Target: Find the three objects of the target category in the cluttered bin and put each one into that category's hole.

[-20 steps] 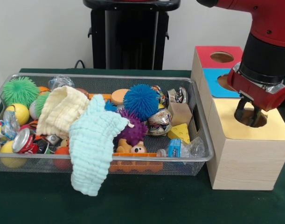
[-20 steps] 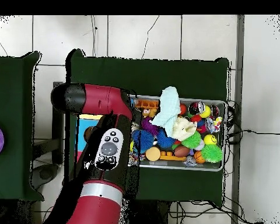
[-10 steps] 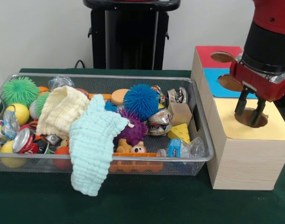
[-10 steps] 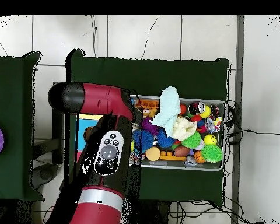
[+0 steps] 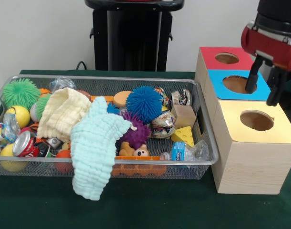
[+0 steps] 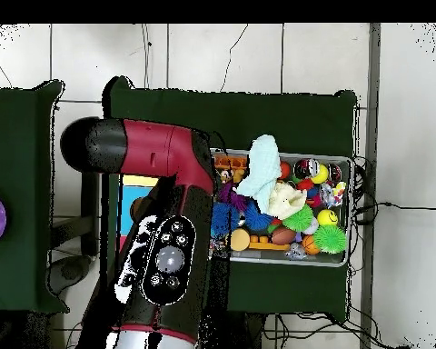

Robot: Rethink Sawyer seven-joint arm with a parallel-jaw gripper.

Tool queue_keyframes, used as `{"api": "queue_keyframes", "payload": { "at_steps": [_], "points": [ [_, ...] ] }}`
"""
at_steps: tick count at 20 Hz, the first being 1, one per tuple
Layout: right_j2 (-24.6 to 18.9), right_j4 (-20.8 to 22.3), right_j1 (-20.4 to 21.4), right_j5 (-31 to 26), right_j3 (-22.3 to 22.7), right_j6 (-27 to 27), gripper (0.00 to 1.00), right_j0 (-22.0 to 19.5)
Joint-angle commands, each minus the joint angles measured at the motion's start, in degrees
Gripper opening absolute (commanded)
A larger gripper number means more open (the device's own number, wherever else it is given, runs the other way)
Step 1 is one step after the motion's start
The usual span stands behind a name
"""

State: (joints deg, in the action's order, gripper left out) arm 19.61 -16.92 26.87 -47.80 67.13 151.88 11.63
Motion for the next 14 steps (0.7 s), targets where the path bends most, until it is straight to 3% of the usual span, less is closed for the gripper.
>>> {"api": "queue_keyframes", "payload": {
  "at_steps": [1,14],
  "points": [
    [-1.94,0.59,1.52,-4.37,2.27,5.27,1.00,-2.27],
    [-2.47,0.93,0.37,-2.31,2.02,4.95,1.00,-2.62]
  ]
}}
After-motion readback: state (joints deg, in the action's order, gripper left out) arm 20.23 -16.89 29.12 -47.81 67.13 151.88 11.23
